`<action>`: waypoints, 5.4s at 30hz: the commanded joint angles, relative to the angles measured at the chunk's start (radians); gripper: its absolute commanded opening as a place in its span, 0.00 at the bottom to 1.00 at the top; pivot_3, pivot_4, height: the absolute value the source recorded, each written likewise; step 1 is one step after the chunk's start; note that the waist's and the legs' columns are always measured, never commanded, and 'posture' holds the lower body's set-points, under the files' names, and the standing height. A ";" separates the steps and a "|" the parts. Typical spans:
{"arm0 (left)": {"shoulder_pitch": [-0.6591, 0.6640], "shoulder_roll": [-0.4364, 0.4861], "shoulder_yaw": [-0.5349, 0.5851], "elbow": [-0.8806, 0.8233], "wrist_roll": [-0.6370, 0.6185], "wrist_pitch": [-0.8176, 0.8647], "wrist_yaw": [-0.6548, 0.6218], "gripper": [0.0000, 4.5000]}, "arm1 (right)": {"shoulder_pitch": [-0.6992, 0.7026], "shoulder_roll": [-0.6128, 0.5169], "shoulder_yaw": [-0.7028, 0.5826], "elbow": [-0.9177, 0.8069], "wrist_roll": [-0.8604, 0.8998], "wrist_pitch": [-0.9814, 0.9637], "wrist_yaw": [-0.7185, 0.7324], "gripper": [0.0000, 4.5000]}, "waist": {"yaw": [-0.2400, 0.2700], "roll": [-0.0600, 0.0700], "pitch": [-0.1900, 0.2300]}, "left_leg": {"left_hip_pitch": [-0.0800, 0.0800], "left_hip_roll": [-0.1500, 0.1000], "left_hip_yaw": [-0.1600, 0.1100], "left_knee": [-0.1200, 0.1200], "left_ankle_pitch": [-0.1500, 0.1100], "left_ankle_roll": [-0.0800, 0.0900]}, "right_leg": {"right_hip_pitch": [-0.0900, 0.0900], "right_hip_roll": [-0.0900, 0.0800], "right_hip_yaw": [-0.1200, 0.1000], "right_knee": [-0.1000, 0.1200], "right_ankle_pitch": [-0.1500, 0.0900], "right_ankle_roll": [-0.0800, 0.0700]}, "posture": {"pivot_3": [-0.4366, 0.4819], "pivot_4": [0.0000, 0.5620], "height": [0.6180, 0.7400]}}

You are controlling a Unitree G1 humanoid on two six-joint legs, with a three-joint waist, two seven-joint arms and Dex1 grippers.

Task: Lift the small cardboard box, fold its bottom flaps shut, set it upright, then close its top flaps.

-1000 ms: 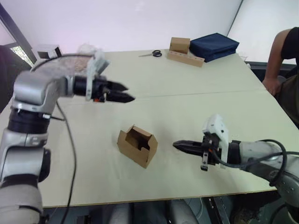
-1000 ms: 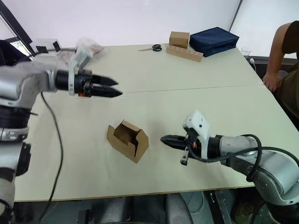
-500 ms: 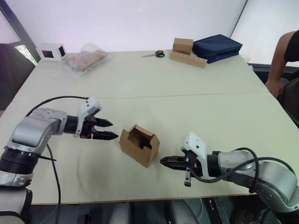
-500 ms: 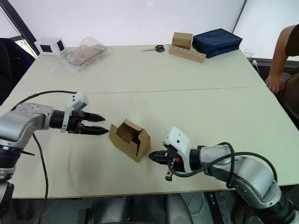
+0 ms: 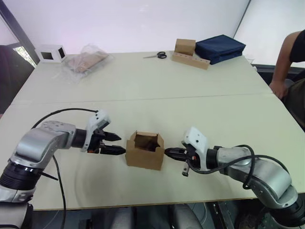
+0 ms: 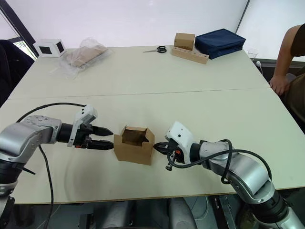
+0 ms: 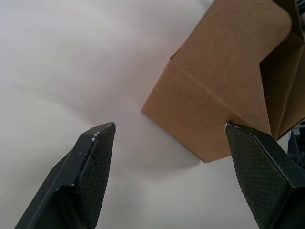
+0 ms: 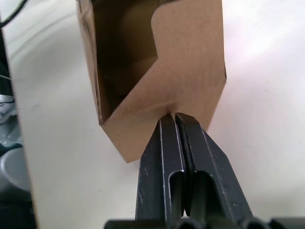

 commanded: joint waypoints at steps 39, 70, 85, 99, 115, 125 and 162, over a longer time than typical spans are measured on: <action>0.037 -0.023 0.174 -0.006 -0.167 -0.089 -0.017 0.33 | -0.055 0.057 -0.085 0.034 0.047 -0.071 0.152 0.00 | -0.001 0.000 0.000 | 0.000 0.000 0.000 0.000 0.000 0.000 | 0.000 0.000 0.000 0.000 0.000 0.000 | 0.48 0.27 1.00; 0.059 -0.113 0.021 -0.030 -0.101 -0.144 0.022 0.01 | -0.066 0.128 0.027 0.105 -0.045 -0.094 0.149 0.00 | 0.000 0.000 0.000 | 0.001 0.000 0.000 0.000 0.000 0.000 | 0.001 0.000 0.000 0.000 0.000 0.000 | 0.48 0.27 1.00; 0.079 -0.117 0.018 -0.041 -0.088 -0.143 0.051 0.01 | -0.075 0.134 0.040 0.144 -0.092 -0.106 0.152 0.00 | -0.001 0.000 -0.001 | 0.001 0.000 0.000 0.000 0.000 0.000 | 0.001 0.000 0.000 0.000 0.000 0.000 | 0.48 0.27 1.00; 0.117 -0.092 0.023 -0.090 -0.115 -0.116 0.060 0.01 | -0.078 0.110 0.067 0.159 -0.134 -0.132 0.184 0.00 | -0.002 0.000 -0.001 | 0.001 0.000 0.000 0.000 0.000 0.000 | 0.001 0.000 0.000 0.000 0.000 0.000 | 0.48 0.27 1.00; 0.092 -0.065 0.055 -0.087 -0.110 -0.136 0.061 0.01 | -0.146 0.086 0.036 0.127 -0.131 -0.087 0.204 0.00 | -0.001 0.000 -0.001 | 0.002 0.000 0.000 0.000 0.000 0.000 | 0.002 0.000 0.000 0.000 0.000 0.000 | 0.48 0.27 1.00; -0.040 -0.019 0.170 0.030 -0.193 -0.083 0.024 0.01 | -0.179 0.086 -0.275 0.080 0.215 0.084 0.196 0.00 | 0.002 0.000 -0.001 | 0.001 0.000 0.000 -0.001 0.000 0.000 | 0.002 -0.001 0.000 -0.001 0.000 0.000 | 0.48 0.27 1.00; -0.126 -0.204 -0.104 0.225 0.071 -0.252 -0.184 0.01 | -0.100 0.055 0.005 -0.046 0.169 0.101 0.061 0.00 | -0.001 0.000 -0.001 | 0.000 0.000 0.000 -0.001 0.000 0.000 | 0.001 0.000 0.000 -0.001 0.000 0.000 | 0.48 0.27 1.00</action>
